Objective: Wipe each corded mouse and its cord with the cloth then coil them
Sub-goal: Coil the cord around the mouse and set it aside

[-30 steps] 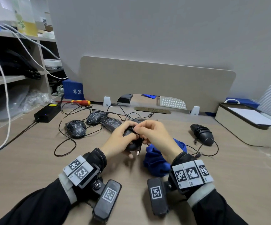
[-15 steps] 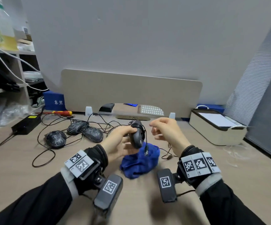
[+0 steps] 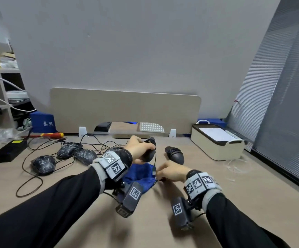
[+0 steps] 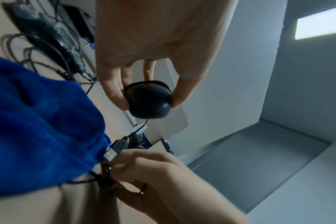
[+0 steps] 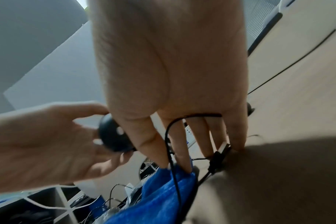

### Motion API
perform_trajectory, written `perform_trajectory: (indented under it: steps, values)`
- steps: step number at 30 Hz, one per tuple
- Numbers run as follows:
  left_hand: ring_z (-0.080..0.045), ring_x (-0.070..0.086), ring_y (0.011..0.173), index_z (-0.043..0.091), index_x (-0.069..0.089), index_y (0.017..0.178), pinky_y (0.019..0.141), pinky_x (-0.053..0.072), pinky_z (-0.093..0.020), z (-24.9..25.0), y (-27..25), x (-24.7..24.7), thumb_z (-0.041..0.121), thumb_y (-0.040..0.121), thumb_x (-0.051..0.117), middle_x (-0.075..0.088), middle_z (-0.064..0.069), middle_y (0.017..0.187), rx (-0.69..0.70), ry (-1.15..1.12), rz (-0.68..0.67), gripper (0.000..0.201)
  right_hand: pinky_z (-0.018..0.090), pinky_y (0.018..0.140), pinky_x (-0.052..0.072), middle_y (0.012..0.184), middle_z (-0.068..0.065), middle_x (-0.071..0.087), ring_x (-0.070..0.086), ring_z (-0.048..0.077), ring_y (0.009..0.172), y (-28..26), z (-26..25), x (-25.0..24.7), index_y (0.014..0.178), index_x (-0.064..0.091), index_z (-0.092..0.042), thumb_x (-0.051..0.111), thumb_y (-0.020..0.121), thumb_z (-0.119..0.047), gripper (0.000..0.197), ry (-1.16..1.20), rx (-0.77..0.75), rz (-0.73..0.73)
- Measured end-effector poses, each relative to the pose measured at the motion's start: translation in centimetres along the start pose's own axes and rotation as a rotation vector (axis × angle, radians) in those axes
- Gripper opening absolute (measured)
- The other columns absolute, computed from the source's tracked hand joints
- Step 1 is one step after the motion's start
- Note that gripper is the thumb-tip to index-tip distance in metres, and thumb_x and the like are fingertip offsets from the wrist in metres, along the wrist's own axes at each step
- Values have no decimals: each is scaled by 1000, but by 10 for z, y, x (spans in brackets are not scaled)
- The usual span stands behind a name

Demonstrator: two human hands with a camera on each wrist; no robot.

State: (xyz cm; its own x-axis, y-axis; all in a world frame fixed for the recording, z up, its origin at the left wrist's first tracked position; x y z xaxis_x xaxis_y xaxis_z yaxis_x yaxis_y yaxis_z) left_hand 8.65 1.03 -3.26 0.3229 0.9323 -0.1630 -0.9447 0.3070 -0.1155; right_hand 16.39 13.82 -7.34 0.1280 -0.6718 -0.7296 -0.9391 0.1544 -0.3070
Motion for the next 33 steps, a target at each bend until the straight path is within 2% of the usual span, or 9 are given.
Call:
perform_trajectory:
  steps: [2,6,10,14,16,19,23,30,33]
  values:
    - [-27,59,100,16,43,116,54,56,-37,5,5,5,23,80,79,54,-11,117,30,99,24,51,27,72,46,87,1,64,56,15,82,-4,-8,10,92,72,-14,63,86,-21,12,16,-23,-85]
    - [-28,59,101,19,42,108,84,57,-47,6,18,22,37,72,76,56,-9,111,87,394,51,53,31,76,53,102,6,64,60,19,93,-2,-11,3,107,66,-8,59,94,-18,18,160,18,-163]
    - [-23,50,96,15,42,109,77,41,-31,4,39,35,29,81,73,49,-13,122,132,539,78,44,31,64,57,100,8,66,64,23,79,10,6,-33,107,63,-5,57,96,-18,18,232,108,19]
    - [-26,54,95,15,45,110,86,50,-36,2,59,42,37,76,75,47,-11,118,107,615,88,51,25,47,47,80,12,59,54,21,59,20,24,-72,92,54,-3,55,96,-10,9,308,176,286]
    - [-31,56,100,16,43,108,91,52,-44,2,72,49,40,71,77,45,-12,118,84,640,77,56,30,66,59,90,12,60,58,22,75,30,31,-90,101,57,-2,55,95,-10,9,306,183,368]
    - [-34,55,102,16,41,108,95,51,-47,-1,87,59,41,69,81,40,-13,119,64,706,48,61,41,94,55,110,10,59,57,26,98,44,34,-101,122,59,-7,57,94,-10,29,158,193,298]
    - [-34,55,105,14,44,113,99,48,-46,-16,110,72,46,67,85,34,-13,122,34,793,5,69,41,92,57,115,10,54,60,27,96,61,37,-95,134,53,-16,61,94,-11,41,81,198,151]
    - [-32,55,99,14,43,114,96,48,-42,-24,129,80,46,71,84,34,-10,119,93,724,17,68,49,95,55,122,16,54,56,33,101,88,41,-86,147,44,-14,57,93,-2,56,214,156,176]
    - [-24,47,91,12,46,117,84,43,-31,-22,126,75,42,79,77,40,-11,119,117,726,-9,58,34,80,57,129,18,56,55,27,94,86,41,-86,144,47,-12,56,95,-5,51,166,147,187]
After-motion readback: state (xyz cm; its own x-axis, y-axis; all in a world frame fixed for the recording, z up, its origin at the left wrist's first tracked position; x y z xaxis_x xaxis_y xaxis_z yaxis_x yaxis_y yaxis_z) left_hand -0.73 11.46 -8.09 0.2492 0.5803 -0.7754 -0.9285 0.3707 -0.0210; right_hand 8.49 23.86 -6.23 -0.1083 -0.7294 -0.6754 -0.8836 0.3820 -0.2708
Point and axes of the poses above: each hand's wrist, its own y-axis towards the middle knuckle, its own x-axis out of the palm, z = x × y, the point moved 8 cm from there along y, towards the middle knuckle
